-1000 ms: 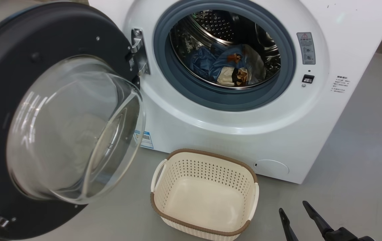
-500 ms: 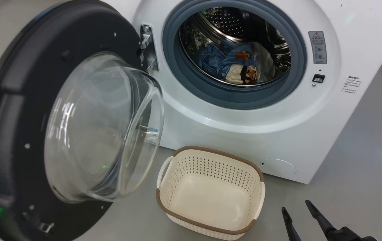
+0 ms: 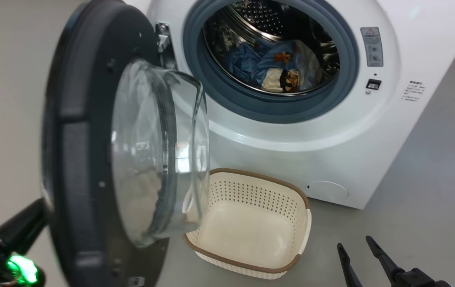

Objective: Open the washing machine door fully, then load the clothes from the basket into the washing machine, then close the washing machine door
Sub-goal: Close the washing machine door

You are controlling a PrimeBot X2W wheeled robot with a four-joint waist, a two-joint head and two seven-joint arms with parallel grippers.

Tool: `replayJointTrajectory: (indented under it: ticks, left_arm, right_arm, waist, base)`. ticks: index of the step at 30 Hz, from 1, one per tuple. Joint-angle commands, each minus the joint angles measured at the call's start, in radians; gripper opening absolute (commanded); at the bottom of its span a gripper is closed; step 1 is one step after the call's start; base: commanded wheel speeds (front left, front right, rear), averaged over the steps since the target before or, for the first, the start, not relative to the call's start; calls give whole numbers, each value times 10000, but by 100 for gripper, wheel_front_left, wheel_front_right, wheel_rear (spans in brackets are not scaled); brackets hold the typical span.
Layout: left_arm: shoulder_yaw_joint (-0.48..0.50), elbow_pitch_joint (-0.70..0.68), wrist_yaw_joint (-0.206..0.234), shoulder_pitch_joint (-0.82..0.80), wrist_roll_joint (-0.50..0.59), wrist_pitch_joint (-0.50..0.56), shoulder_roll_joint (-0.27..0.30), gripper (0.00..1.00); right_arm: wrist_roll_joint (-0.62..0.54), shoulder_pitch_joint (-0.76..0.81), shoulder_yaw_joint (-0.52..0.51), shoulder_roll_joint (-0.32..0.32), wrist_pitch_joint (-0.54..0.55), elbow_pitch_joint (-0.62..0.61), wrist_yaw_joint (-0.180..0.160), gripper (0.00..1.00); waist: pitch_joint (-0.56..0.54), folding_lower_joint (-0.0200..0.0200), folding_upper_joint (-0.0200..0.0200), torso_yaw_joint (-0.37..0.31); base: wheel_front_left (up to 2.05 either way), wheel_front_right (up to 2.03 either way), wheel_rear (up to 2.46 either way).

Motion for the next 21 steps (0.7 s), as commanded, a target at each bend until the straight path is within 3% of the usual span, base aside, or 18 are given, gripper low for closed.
replayJointTrajectory:
  ticks: [1,11,21]
  left_arm:
    - [-39,-1009,87,-25,-231,235,-120,0]
    - [-1152,-2391,8,426,-611,-262,-772,0]
    - [-2694,-2164,-815,91,-1152,-2000,-845,0]
  right_arm:
    - [110,-428,228,-104,-49,-278,16,100]
    - [189,-633,229,-103,-49,-293,16,100]
    - [162,-647,155,-103,-49,-345,16,100]
  waist:
    - [191,0,-1,-221]
    - [422,0,-1,-936]
    - [440,0,-1,-1921]
  base:
    - [0,0,0]
    - [0,0,0]
    - [0,0,0]
